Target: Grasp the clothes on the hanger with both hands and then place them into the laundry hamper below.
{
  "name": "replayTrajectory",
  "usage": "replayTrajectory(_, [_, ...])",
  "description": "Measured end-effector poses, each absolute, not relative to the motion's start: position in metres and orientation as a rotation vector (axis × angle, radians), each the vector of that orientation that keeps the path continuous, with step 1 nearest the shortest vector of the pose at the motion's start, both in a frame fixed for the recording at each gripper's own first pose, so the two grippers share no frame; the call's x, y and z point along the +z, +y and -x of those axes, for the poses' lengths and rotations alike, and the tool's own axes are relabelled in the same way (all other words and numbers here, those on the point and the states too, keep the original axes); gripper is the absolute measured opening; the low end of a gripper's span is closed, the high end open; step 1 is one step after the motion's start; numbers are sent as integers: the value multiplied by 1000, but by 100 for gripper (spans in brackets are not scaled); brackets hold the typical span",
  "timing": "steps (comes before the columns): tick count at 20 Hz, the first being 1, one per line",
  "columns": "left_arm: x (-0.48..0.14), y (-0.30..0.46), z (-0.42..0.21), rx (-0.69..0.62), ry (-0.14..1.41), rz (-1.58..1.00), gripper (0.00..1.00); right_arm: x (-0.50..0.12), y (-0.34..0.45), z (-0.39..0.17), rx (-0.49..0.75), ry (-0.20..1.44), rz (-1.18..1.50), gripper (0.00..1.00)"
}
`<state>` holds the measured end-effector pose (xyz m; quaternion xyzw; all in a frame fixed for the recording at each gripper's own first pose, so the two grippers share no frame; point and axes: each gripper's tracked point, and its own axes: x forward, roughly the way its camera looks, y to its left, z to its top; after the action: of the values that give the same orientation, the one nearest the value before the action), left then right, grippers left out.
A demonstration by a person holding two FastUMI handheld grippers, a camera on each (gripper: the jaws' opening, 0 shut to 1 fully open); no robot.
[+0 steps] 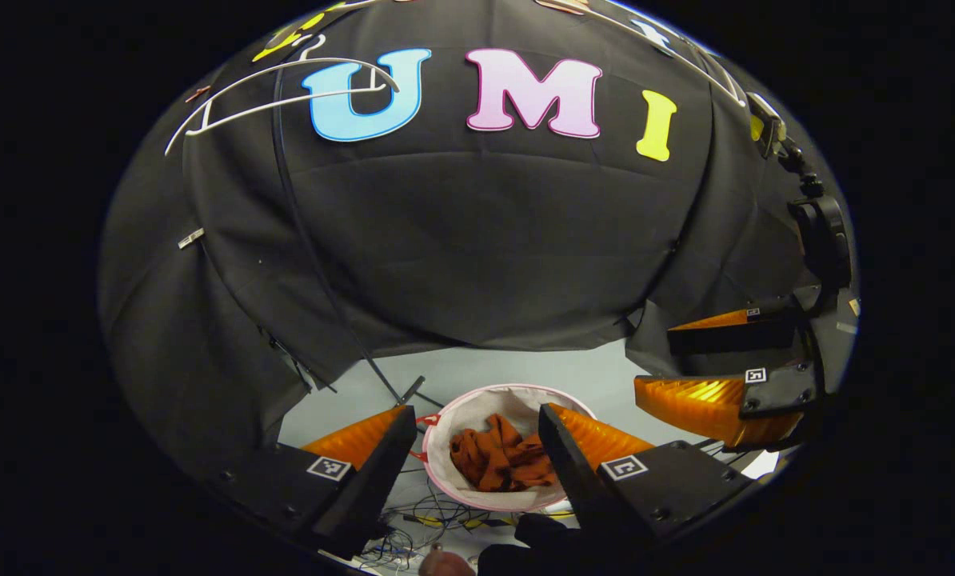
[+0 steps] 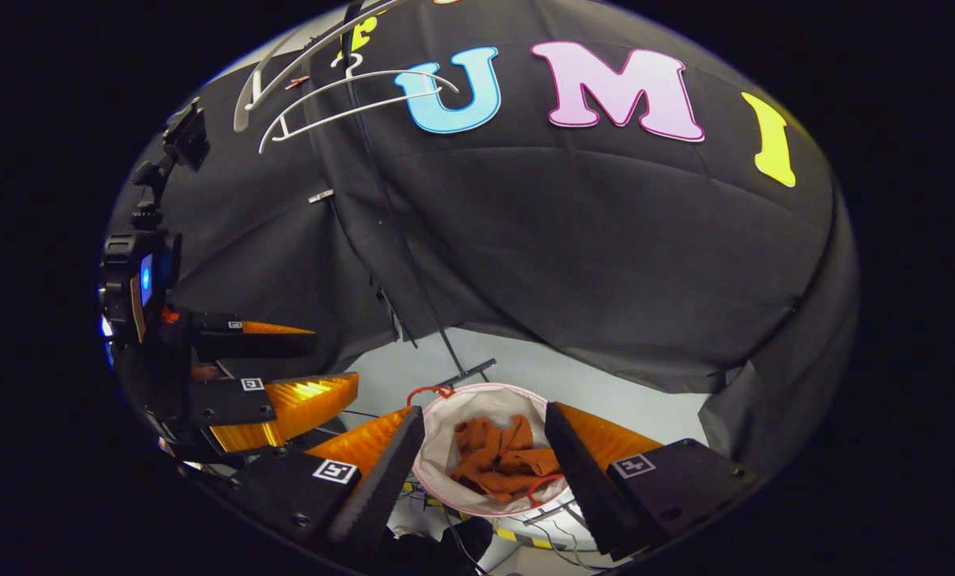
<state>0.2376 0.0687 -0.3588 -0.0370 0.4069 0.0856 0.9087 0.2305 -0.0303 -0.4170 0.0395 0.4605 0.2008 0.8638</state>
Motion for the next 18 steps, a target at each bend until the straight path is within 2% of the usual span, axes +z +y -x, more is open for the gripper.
replayTrajectory(12, [-339, 63, -231, 149, 756, 104, 97, -396, -16, -233, 448, 919, -90, 99])
replayTrajectory(18, [-301, 67, -214, 166, 661, 109, 97, -367, -10, -219, 422, 853, -100, 99])
